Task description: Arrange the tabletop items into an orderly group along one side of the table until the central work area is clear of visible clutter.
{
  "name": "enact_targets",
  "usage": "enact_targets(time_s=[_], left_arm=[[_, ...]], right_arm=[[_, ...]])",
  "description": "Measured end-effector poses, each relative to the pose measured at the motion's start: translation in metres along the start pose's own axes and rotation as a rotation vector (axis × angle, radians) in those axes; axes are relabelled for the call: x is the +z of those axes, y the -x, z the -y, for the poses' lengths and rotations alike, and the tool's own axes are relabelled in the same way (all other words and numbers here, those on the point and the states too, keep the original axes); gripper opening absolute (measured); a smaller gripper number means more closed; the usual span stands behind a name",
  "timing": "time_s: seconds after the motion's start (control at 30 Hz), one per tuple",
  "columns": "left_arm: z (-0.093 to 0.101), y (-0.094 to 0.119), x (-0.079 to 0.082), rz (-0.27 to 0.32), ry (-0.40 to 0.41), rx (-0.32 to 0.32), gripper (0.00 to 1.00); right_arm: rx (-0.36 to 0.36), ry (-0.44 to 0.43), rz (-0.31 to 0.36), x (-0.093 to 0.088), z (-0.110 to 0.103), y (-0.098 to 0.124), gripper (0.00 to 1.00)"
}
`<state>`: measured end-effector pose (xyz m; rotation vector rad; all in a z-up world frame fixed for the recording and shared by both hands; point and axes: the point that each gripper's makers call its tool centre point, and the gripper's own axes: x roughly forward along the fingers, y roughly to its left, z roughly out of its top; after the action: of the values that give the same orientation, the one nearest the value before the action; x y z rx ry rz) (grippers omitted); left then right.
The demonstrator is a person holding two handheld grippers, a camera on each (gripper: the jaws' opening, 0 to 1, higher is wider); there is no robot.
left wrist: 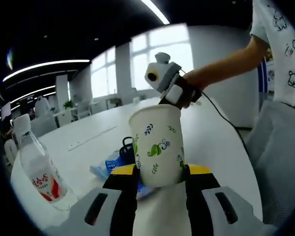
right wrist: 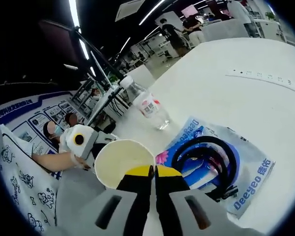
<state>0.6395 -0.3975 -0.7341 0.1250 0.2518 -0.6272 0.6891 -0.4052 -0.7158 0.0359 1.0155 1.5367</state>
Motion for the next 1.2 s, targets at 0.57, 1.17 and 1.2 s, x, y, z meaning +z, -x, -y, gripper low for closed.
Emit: enact_targets(time_s=[0.57, 1.17, 1.2], left_arm=[[-0.021, 0.008, -0.004, 0.018, 0.145, 0.105, 0.34], [-0.046, 0.041, -0.028, -0.021, 0.266, 0.232, 0.28], [-0.046, 0.042, -0.028, -0.021, 0.269, 0.233, 0.28]], right_arm=[[-0.008, 0.014, 0.013, 0.025, -0.014, -0.009, 0.00], [-0.108, 0.074, 0.096, 0.084, 0.000, -0.028, 0.00], [-0.114, 0.087, 0.093, 0.086, 0.000, -0.029, 0.00]])
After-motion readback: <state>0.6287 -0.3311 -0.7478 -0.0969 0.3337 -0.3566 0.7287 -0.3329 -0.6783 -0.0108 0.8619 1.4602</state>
